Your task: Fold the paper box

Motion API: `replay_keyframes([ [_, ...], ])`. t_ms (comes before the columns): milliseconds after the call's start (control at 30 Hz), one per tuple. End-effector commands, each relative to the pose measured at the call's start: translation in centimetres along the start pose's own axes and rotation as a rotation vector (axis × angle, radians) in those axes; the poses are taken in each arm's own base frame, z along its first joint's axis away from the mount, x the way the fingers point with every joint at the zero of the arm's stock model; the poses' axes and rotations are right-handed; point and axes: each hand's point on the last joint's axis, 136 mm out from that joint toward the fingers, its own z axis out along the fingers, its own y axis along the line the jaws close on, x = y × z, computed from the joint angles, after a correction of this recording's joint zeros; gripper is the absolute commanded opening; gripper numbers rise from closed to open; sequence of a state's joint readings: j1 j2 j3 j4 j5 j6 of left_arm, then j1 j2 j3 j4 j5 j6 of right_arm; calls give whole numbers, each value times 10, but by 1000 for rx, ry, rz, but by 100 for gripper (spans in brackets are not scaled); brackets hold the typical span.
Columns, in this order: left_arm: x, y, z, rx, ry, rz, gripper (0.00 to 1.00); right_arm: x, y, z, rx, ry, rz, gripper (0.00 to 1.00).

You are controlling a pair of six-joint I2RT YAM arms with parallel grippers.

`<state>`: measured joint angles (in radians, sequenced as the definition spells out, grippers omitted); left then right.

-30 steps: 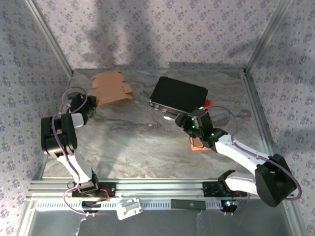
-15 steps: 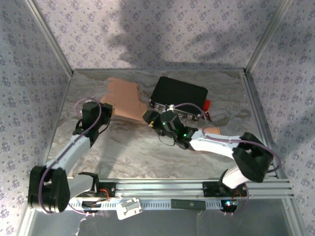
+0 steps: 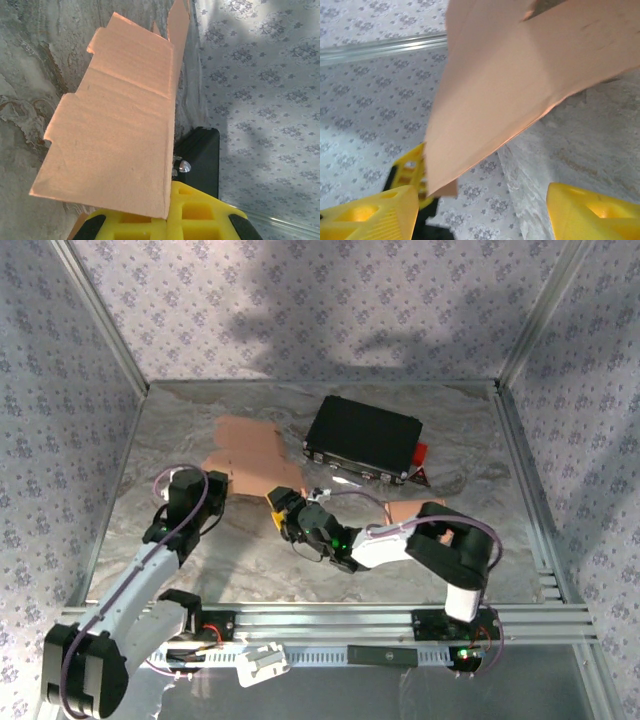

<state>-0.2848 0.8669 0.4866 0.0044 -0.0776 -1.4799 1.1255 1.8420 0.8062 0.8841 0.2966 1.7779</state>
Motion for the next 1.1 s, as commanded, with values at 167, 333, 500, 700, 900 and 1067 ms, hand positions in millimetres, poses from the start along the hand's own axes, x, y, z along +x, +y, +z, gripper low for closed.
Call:
replay_keyframes([
  [167, 0, 1, -10, -1, -7, -31, 0, -6, 27, 22, -128, -24, 72, 54],
  [333, 2, 5, -7, -2, -1, -38, 0, -5, 29, 25, -135, -22, 75, 50],
  [500, 1, 4, -9, -3, -6, -34, 0, -8, 31, 32, -150, -20, 105, 37],
  [700, 0, 7, -12, -17, -8, -25, 0, -15, 31, 34, -136, -34, 117, 16],
  [900, -11, -7, -44, -44, -39, 63, 42, -22, 52, 19, -124, -58, 58, 0],
  [1067, -35, -36, -91, -58, -133, 245, 52, -27, 73, 0, -90, -83, -19, 0],
])
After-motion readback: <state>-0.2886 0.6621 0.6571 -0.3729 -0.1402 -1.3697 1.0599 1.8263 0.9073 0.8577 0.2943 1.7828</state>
